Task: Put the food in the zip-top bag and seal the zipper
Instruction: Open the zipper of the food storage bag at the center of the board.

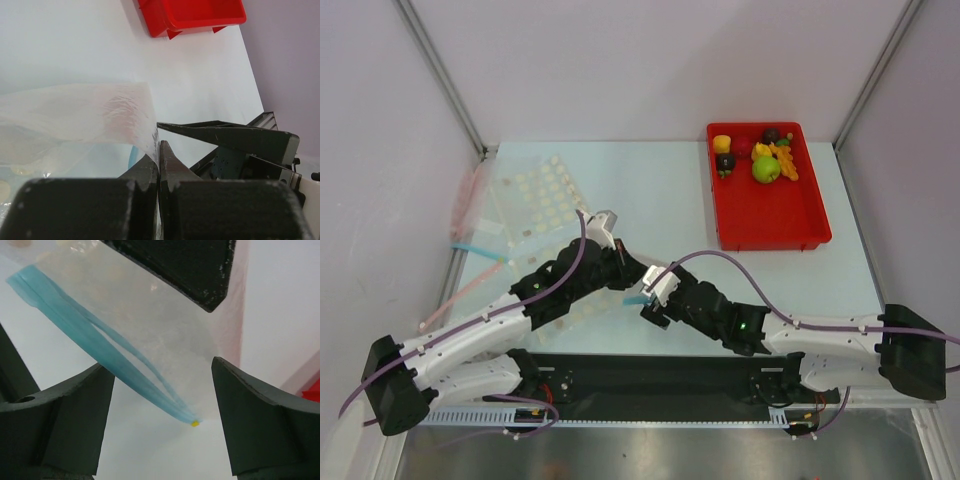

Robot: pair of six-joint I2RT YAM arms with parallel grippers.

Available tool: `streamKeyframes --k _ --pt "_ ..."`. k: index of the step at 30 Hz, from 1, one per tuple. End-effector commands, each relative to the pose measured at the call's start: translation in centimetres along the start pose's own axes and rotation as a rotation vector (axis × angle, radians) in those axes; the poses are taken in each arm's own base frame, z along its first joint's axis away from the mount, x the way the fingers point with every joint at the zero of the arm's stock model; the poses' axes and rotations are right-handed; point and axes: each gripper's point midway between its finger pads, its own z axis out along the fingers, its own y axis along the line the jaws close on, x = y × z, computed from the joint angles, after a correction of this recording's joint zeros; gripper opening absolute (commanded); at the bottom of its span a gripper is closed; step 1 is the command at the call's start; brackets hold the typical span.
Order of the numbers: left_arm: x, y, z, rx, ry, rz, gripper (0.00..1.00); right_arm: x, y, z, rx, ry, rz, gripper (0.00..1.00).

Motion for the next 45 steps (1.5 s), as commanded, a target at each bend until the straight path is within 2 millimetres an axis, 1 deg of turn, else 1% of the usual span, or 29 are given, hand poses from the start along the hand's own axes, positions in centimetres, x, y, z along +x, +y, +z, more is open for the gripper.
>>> streamKeyframes --k 1,4,6,7,10,11,13,14,15,16,18,19,20,22,23,25,28,30,31,32,33,35,36,38,39,40,42,43,45 --pt "-0.9 -0.9 -0.5 0.019 -0.010 -0.027 0.03 -2.7 -1.9 0.1 0.099 -0.051 -0.023 0.82" --pt "-1.1 -0.8 -0.7 0.011 -0.018 -0.028 0.03 -2.6 -2.0 0.1 0.112 -0.049 -0.028 0.83" --pt "-1.2 -0.9 -0.9 0.021 -0.023 -0.028 0.03 -2.6 -2.9 0.0 0.170 -0.045 -0.020 0.83" --pt "-1.2 -0.9 -0.9 0.019 -0.025 -0.027 0.03 -2.7 -3.3 -0.1 0.192 -0.044 -0.017 0.76" --pt "-1.3 -0.9 -1.0 0.022 -0.029 -0.026 0.04 -2.8 -3.8 -0.3 0.217 -0.050 -0.010 0.62" --pt "-1.3 -1.0 -1.0 0.027 -0.030 -0.026 0.04 -2.9 -4.0 -0.3 0.228 -0.049 -0.007 0.50" --pt "-1.2 -1.0 -0.9 0.027 -0.025 -0.026 0.05 -3.2 -4.0 -0.6 0.225 -0.060 0.000 0.39" --pt "-1.1 -0.9 -0.8 0.022 -0.022 -0.026 0.06 -3.5 -4.0 -0.8 0.220 -0.072 0.006 0.28" --pt "-1.1 -0.8 -0.8 0.019 -0.019 -0.027 0.07 -3.3 -3.9 -0.8 0.215 -0.070 0.007 0.24" --pt "-1.0 -0.8 -0.7 0.015 -0.018 -0.025 0.08 -3.4 -3.9 -0.9 0.211 -0.074 0.010 0.17" --pt "-0.9 -0.6 -0.5 0.006 -0.008 -0.024 0.11 -3.5 -3.9 -1.3 0.204 -0.088 0.017 0.08" --pt "-0.9 -0.7 -0.4 0.006 -0.006 -0.023 0.15 -3.7 -3.8 -1.4 0.200 -0.095 0.024 0.00" --pt "-1.0 -0.8 -0.4 0.007 -0.005 -0.020 0.33 -3.9 -3.7 -1.5 0.191 -0.103 0.026 0.00" --pt "-1.2 -0.8 -0.5 0.009 -0.013 -0.003 0.58 -4.0 -3.6 -1.6 0.184 -0.108 0.036 0.00" --pt "-1.5 -1.0 -0.5 0.017 -0.024 0.013 0.77 -4.0 -3.6 -1.7 0.179 -0.111 0.042 0.00" --pt "-2.2 -0.8 -1.0 0.012 -0.060 0.049 0.87 -4.1 -3.7 -1.9 0.175 -0.120 0.058 0.00" --pt "-3.2 -0.5 -1.6 0.001 -0.114 0.074 0.90 -4.2 -4.5 -1.9 0.160 -0.132 0.124 0.00" --pt "-3.6 -0.6 -1.9 0.012 -0.139 0.103 0.98 -4.2 -5.6 -2.0 0.130 -0.144 0.207 0.00" --pt "-3.9 -0.4 -2.3 0.012 -0.161 0.110 1.00 -4.0 -6.0 -2.0 0.118 -0.146 0.238 0.00" --pt "-4.3 -0.6 -2.5 0.017 -0.180 0.118 1.00 -4.2 -5.5 -1.9 0.057 -0.155 0.295 0.00" --pt "-4.6 -0.5 -2.8 0.013 -0.198 0.135 1.00 -3.5 -7.0 -2.0 0.077 -0.140 0.331 0.00" --pt "-5.5 -0.5 -3.7 0.012 -0.251 0.148 1.00 -3.8 -7.0 -2.3 0.021 -0.154 0.383 0.00" --pt "-5.8 -0.6 -4.1 0.019 -0.272 0.161 1.00 -3.4 -8.2 -2.5 0.037 -0.152 0.435 0.00" --pt "-6.2 -1.3 -4.9 0.067 -0.321 0.177 1.00 -3.4 -8.6 -2.7 0.010 -0.160 0.490 0.00" --pt "-6.2 -1.5 -5.0 0.086 -0.333 0.212 1.00 -3.2 -8.8 -2.8 0.002 -0.155 0.542 0.00" --pt "-6.4 -2.3 -5.1 0.128 -0.358 0.226 1.00 -2.8 -9.6 -2.9 -0.012 -0.153 0.575 0.00" --pt "-5.7 -3.3 -5.1 0.181 -0.350 0.290 1.00 -2.4 -10.1 -2.7 -0.026 -0.143 0.655 0.00" --pt "-5.6 -3.7 -5.0 0.189 -0.351 0.308 1.00 -1.8 -11.1 -2.8 -0.019 -0.137 0.690 0.00" --pt "-4.6 -4.2 -3.9 0.185 -0.319 0.382 1.00 -0.9 -11.8 -2.4 -0.019 -0.116 0.752 0.00"
